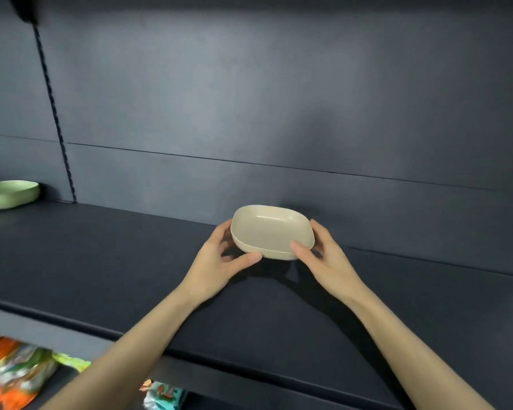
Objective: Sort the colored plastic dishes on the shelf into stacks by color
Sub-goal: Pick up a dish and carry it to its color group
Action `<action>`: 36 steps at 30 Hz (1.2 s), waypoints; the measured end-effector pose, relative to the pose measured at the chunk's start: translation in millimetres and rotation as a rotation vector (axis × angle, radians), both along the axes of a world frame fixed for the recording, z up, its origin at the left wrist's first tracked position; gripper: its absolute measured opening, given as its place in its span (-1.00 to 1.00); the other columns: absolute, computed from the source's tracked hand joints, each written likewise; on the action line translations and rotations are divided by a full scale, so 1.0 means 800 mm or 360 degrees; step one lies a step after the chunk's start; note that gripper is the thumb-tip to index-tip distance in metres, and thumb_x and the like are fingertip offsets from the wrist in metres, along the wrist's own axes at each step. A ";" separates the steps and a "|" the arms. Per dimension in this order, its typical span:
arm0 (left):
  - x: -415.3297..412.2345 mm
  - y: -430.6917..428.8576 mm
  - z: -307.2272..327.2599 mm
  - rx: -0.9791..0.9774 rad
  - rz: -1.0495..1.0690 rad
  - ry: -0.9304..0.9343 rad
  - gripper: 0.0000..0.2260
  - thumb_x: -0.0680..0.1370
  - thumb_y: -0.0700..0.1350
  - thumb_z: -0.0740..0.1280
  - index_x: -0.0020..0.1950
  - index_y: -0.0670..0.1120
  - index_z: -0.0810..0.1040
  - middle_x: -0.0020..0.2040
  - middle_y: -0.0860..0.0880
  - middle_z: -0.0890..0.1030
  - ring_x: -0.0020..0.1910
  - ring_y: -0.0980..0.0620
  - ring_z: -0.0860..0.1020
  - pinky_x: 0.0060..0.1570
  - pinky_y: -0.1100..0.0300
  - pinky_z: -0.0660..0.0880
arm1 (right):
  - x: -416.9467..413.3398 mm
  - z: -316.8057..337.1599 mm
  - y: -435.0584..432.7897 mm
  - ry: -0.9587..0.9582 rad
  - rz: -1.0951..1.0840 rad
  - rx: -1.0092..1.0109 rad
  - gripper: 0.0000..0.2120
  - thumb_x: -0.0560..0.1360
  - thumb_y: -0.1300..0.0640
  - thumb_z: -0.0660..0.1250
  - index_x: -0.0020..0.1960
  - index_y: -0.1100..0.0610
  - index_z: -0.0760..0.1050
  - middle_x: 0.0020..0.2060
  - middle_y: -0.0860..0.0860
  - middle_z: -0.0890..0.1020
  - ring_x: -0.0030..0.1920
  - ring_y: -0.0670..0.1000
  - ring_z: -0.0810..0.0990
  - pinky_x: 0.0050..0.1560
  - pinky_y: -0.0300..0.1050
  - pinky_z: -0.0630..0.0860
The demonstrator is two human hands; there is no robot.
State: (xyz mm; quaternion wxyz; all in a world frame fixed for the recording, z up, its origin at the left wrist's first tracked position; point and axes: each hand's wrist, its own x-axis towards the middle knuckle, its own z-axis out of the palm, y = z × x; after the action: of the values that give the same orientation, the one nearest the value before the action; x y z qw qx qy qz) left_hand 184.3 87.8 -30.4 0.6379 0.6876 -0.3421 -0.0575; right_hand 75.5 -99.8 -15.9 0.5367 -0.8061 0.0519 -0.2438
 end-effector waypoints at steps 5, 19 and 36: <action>-0.003 0.073 0.044 -0.0268 0.0182 -0.0097 -0.43 0.41 -0.30 0.45 0.34 -0.02 0.34 0.22 0.16 0.52 0.14 0.31 0.53 -0.01 0.38 0.51 | 0.025 0.040 0.077 -0.0193 0.0239 0.0058 -0.36 0.33 -0.13 0.37 0.32 -0.26 0.14 0.11 -0.44 0.45 0.11 -0.49 0.43 -0.06 -0.56 0.41; 0.084 0.441 0.066 -0.0375 0.0649 -0.0334 -0.42 0.35 -0.07 0.47 0.34 0.02 0.37 0.26 0.11 0.53 0.19 0.17 0.54 -0.02 0.37 0.51 | 0.193 0.067 0.426 -0.0285 0.0692 -0.0064 -0.62 0.47 -0.04 0.34 0.20 -0.27 0.27 0.15 -0.26 0.49 0.14 -0.42 0.44 -0.12 -0.57 0.41; 0.289 0.784 0.076 -0.0333 0.0927 -0.0445 -0.41 0.39 -0.01 0.42 0.38 -0.06 0.34 0.25 0.07 0.52 0.22 0.12 0.50 -0.07 0.46 0.47 | 0.421 0.086 0.782 -0.0307 0.0716 -0.0140 -0.83 0.57 0.04 0.22 0.02 -0.16 0.23 -0.10 -0.29 0.46 -0.14 -0.47 0.48 -0.20 -0.62 0.33</action>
State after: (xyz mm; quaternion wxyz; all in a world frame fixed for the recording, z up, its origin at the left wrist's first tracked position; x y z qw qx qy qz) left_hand 415.6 714.9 30.8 0.6416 0.6884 -0.2195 0.2573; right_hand 412.6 526.0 53.2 0.5443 -0.7930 -0.1909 -0.1959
